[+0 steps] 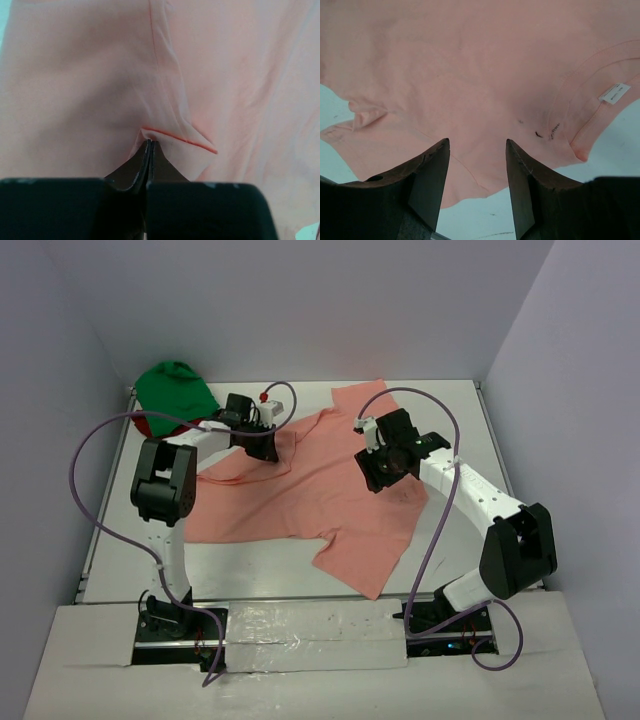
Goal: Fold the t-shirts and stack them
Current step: Flatten out the tshirt, then grap the side of the flattened tshirt furthest away from the robot with both arms
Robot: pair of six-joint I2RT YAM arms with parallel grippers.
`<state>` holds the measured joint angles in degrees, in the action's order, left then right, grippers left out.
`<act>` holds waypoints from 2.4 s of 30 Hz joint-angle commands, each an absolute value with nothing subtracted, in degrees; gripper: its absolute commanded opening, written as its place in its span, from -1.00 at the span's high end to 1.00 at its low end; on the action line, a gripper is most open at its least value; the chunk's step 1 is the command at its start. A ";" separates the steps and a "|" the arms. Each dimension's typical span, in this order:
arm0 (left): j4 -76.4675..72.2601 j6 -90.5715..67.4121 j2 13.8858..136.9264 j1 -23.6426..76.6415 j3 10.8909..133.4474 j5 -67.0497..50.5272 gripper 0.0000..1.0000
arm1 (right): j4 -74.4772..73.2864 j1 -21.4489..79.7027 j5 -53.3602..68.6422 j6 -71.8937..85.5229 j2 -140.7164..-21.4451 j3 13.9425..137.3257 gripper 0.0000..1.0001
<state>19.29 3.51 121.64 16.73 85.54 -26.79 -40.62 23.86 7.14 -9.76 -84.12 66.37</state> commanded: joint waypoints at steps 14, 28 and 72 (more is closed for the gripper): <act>7.15 1.85 114.44 16.08 81.57 -13.23 1.00 | -38.41 24.34 5.80 -9.76 -84.20 66.36 -0.11; -6.84 -0.62 109.95 11.95 77.52 8.70 1.00 | -38.41 24.70 5.54 -9.23 -84.37 66.18 -0.11; -13.54 7.03 113.82 10.28 86.66 12.66 1.00 | -35.06 7.39 7.57 -1.86 -140.32 131.02 -0.20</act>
<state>-10.50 7.75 113.54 10.33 86.89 12.25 -32.03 8.86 7.46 -5.65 -134.85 122.72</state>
